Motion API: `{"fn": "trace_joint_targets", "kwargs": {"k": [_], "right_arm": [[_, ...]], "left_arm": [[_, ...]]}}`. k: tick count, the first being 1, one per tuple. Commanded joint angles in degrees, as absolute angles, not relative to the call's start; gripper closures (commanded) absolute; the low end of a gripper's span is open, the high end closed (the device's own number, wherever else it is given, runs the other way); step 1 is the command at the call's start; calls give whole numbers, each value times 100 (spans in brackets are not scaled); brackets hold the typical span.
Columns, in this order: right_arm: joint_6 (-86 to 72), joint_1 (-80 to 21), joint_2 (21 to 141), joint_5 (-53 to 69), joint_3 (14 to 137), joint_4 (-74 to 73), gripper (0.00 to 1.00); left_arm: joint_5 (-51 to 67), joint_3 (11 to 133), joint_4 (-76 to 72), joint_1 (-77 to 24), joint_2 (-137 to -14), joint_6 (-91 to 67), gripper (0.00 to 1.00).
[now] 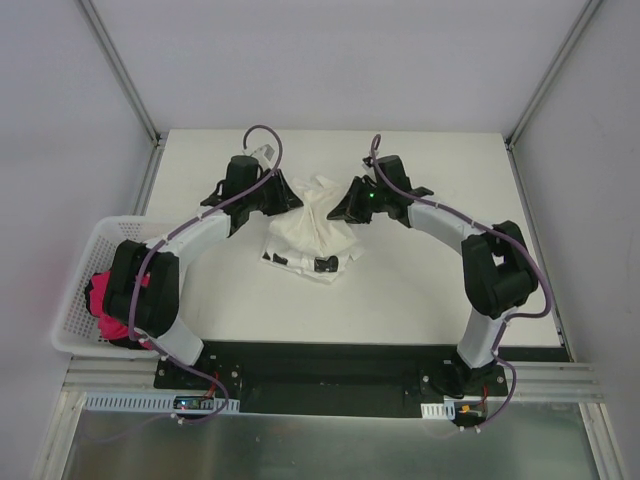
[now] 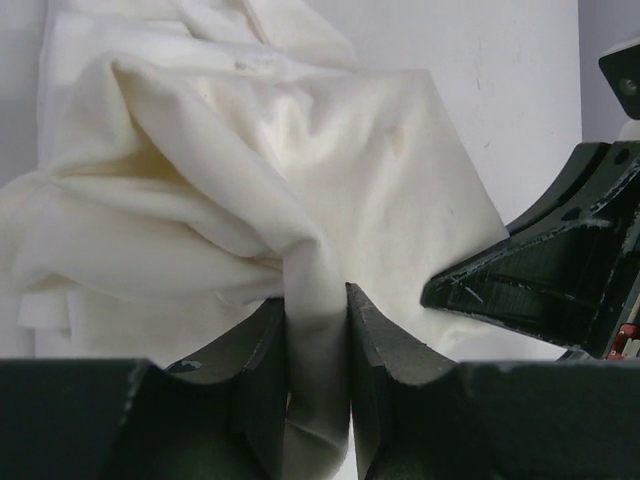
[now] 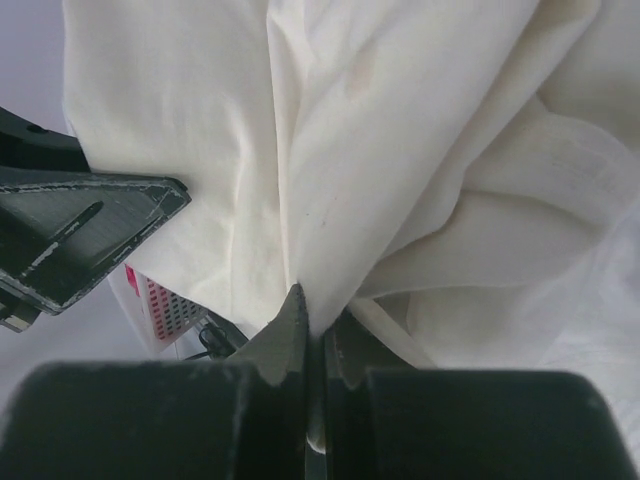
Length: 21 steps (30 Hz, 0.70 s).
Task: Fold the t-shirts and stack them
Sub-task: Smooth out wrinkles on the folded tshirt
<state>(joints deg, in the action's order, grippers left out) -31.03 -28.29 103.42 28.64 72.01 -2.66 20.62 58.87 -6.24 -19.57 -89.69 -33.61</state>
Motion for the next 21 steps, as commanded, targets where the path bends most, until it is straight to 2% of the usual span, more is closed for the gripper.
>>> {"fn": "trace_joint_targets", "kwargs": {"k": [1,8,21], "right_arm": [[-3129,-2725,10406,2935,7585,-229,99],[-3190,-2654,10687,3094,7699,-202,99],[-3278,-2514,10706,3243,7410,-26,99]], "left_arm": [[2320,6407,-1151,-2013,-9324,-3322,75],[2724,6338,-1485,-1916,-9782,-3524,76],[2778,5775,-1679,-1934,-9599,-3735,76]]}}
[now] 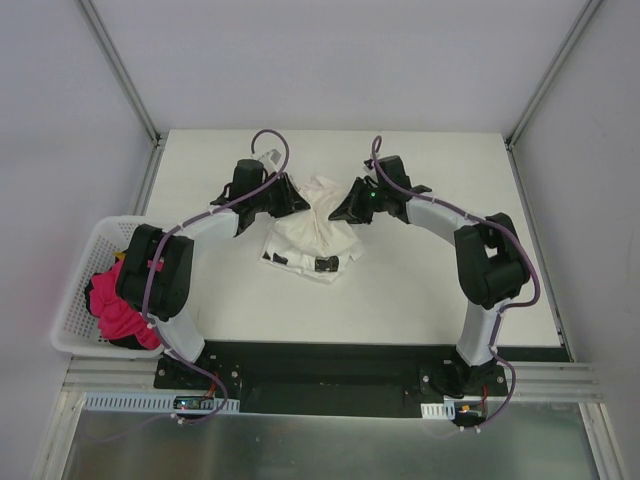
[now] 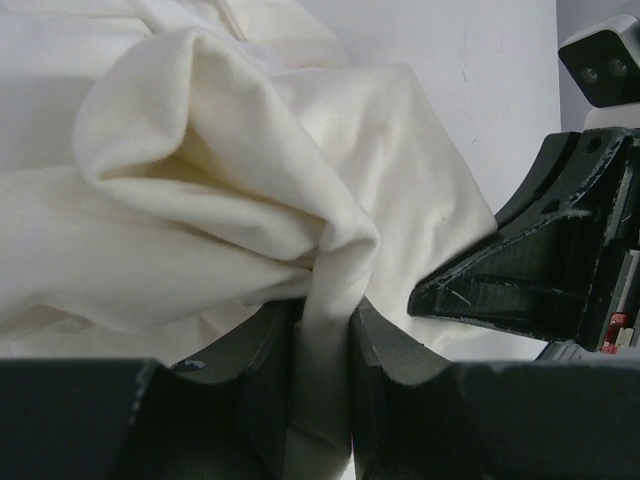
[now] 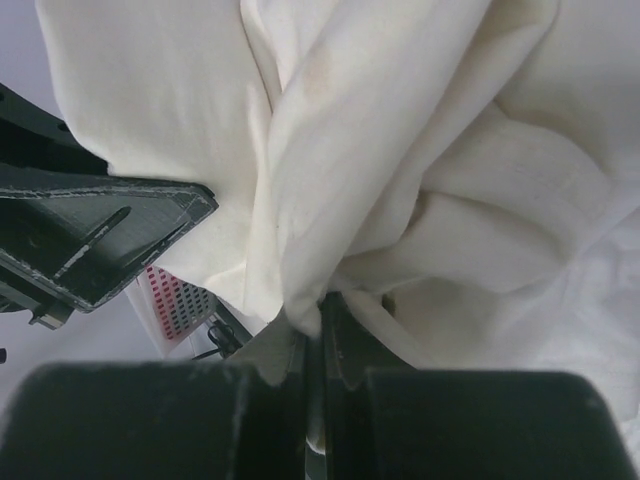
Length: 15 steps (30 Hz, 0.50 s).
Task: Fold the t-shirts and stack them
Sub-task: Smooth out wrinkles on the folded tshirt
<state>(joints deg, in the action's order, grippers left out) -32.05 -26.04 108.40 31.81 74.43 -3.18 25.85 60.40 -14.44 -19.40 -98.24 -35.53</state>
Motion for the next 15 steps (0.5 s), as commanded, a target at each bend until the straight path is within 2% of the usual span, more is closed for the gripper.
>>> {"fn": "trace_joint_targets", "kwargs": {"k": [1,8,15], "right_arm": [[-3270,-2505,10679,3252,7340,-26,99],[-3340,-2443,10687,3348,7224,255,99],[-3454,-2452,10652,3393,7005,465,99]], "left_arm": [[2751,5696,-1714,-1934,-9545,-3770,76],[2488,5414,-1469,-1934,-9027,-3639,76],[2338,5397,-1397,-1934,-9070,-3560,76]]}}
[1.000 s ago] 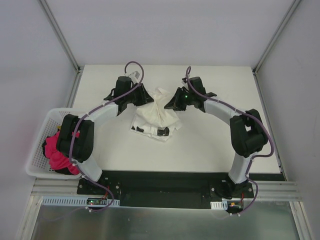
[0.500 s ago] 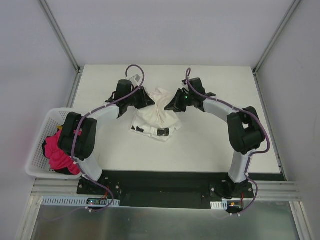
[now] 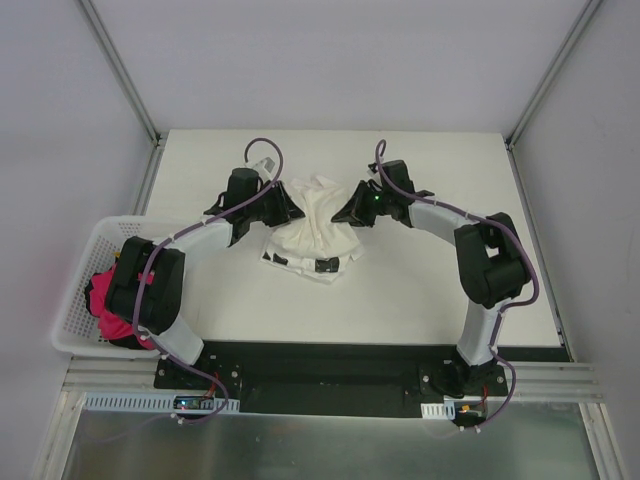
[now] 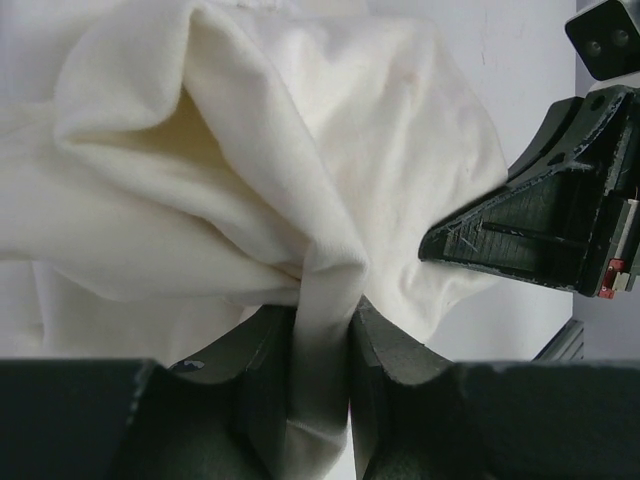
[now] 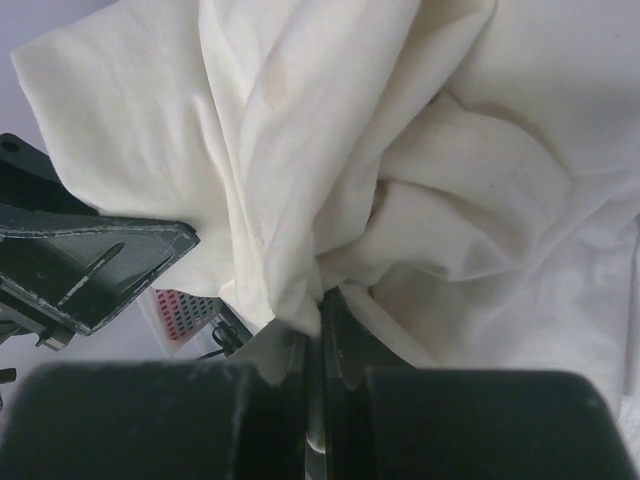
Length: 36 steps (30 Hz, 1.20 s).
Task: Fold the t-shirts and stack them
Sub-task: Smooth out wrinkles on the folded tshirt
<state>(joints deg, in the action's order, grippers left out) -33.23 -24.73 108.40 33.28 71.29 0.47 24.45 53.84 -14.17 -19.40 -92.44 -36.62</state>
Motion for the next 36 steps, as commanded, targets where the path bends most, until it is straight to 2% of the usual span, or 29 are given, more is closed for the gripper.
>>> {"fn": "trace_joint_targets", "kwargs": {"k": [1,9,19,29,36], "right_arm": [[-3454,-2461,10635,3366,6979,501,99],[-3437,-2487,10310,3235,7057,387,99],[-3085,-2523,9871,2918,7585,-316,99],[-3041,-2522,9774,2795,7840,-518,99],[-3093,-2540,9616,2795,7489,-405,99]], "left_arm": [[2329,5362,-1424,-1934,-9070,-3560,76],[2241,5747,-1328,-1934,-9026,-3498,76],[2259,6872,-774,-1995,-8675,-3217,76],[2153,6943,-589,-2021,-8630,-3094,76],[2162,6935,-554,-2021,-8692,-3094,76]]}}
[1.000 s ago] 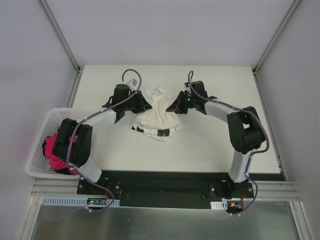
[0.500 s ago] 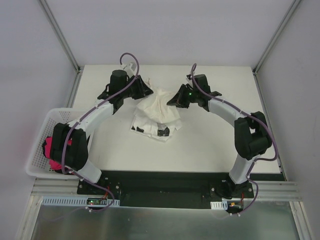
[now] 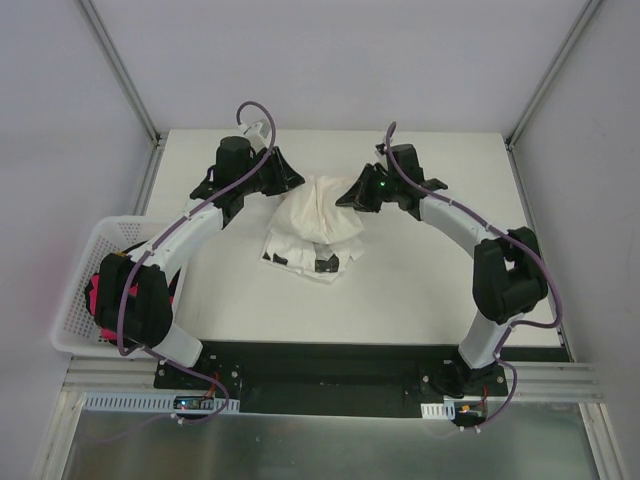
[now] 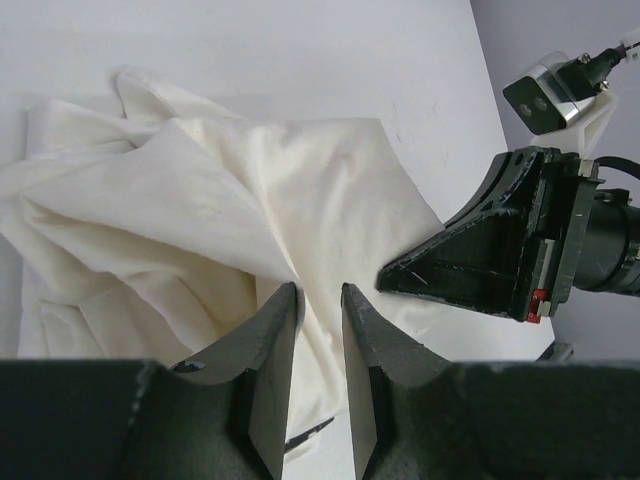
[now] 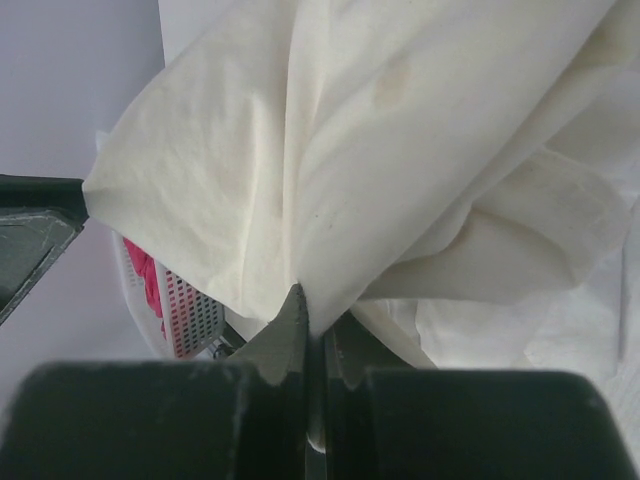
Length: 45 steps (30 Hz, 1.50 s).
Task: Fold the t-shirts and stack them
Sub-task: Smooth out wrinkles on the folded tshirt
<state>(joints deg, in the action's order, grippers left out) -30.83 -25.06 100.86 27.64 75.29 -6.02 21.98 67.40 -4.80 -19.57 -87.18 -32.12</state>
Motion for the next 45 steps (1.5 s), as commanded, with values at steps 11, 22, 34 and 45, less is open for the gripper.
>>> {"fn": "trace_joint_targets", "kwargs": {"k": [11,22,34,45], "right_arm": [[-3384,-2654,9439,2936,6364,-26,99],[-3314,-2602,9369,2971,6161,-26,74],[-2568,-1451,8517,2628,6433,-975,99],[-2698,-1415,8762,2733,6478,-880,99]], "left_arm": [[2171,6285,-703,-2100,-8508,-3269,76],[2145,5862,-826,-2171,-8525,-3287,77],[1899,6476,-949,-2153,-9175,-2971,77],[2153,6829,-932,-2136,-9554,-3006,76]]}}
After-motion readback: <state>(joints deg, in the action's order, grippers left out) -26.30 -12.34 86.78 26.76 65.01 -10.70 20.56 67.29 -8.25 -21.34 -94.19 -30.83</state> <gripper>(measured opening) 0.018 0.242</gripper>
